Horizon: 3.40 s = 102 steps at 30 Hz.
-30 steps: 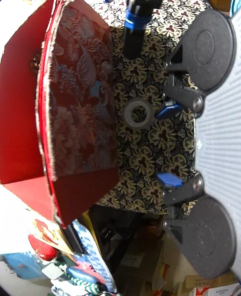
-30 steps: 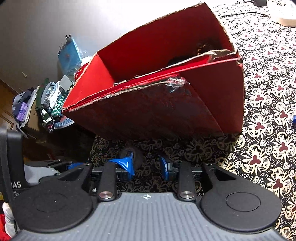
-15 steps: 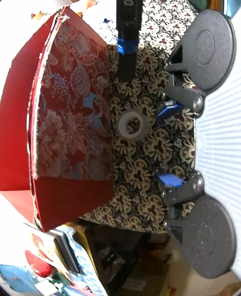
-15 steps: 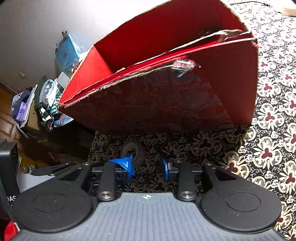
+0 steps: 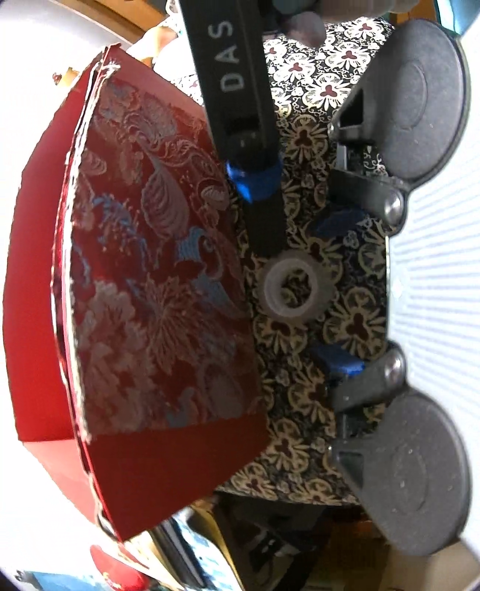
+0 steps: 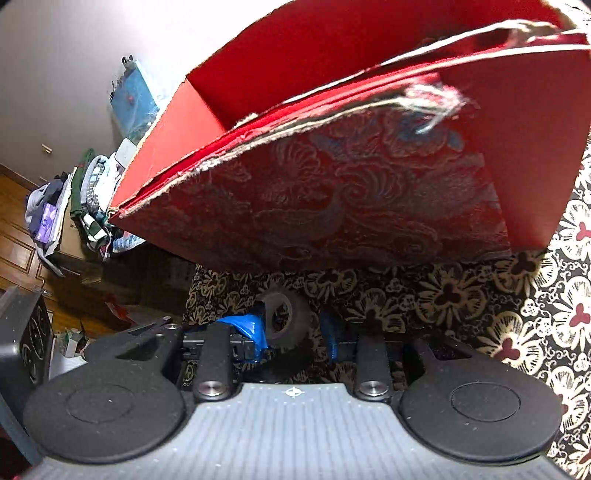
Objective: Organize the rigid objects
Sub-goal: 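Lower the right tool to the clear tape roll and close on it, then lift the tape roll with the right tool and carry it into the box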
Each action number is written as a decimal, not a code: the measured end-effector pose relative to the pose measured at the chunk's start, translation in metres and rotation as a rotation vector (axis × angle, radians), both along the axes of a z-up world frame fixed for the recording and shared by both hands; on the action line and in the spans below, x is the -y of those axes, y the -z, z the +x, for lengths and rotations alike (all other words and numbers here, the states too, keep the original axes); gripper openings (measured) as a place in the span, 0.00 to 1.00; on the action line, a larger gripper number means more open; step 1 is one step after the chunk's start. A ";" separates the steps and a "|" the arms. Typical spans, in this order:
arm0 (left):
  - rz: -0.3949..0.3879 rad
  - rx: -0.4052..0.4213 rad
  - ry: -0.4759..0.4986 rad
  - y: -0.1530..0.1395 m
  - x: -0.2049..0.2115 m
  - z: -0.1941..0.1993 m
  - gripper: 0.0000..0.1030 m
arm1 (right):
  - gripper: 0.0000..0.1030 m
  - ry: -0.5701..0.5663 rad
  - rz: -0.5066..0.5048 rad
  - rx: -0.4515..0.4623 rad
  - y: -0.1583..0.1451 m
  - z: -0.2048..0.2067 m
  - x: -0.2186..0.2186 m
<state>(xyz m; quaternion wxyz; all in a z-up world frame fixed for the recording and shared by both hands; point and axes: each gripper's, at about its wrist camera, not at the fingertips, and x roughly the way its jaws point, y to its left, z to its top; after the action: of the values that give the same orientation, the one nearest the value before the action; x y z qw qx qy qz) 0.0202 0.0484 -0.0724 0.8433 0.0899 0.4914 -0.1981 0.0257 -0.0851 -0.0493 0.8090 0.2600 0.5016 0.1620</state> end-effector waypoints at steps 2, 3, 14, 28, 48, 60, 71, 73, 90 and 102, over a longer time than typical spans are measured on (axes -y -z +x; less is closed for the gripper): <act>0.008 0.015 0.013 0.002 0.003 0.001 0.64 | 0.15 -0.003 0.002 -0.007 0.002 0.000 -0.001; 0.012 0.022 0.021 0.002 0.005 0.003 0.64 | 0.15 -0.005 0.004 -0.010 0.003 0.001 -0.001; -0.001 0.051 0.052 0.004 0.003 0.011 0.41 | 0.15 -0.026 0.018 -0.042 0.012 0.008 -0.011; -0.012 0.065 0.069 -0.008 0.001 -0.006 0.40 | 0.12 -0.025 0.023 -0.030 0.005 0.004 -0.004; -0.127 0.178 0.464 -0.084 0.107 -0.036 0.40 | 0.11 0.307 -0.014 0.120 -0.070 -0.090 0.105; -0.273 0.313 0.456 -0.153 0.120 -0.021 0.39 | 0.11 0.303 0.018 0.315 -0.129 -0.055 0.117; -0.228 0.322 0.277 -0.159 0.074 0.058 0.40 | 0.11 0.152 0.044 0.263 -0.101 0.053 0.070; -0.222 0.295 0.242 -0.149 0.067 0.077 0.40 | 0.11 0.140 0.044 0.238 -0.092 0.070 0.062; -0.157 0.062 -0.001 -0.085 0.029 0.171 0.41 | 0.11 0.122 -0.028 0.140 -0.034 0.138 0.033; -0.078 0.055 -0.109 -0.076 0.027 0.173 0.38 | 0.12 0.191 -0.022 0.270 -0.039 0.126 0.041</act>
<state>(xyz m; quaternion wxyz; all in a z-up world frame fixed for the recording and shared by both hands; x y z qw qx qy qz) 0.1934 0.0219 0.0035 0.8689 0.0353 0.4642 -0.1685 0.1516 -0.1260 -0.0107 0.8835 0.2735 0.3632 0.1123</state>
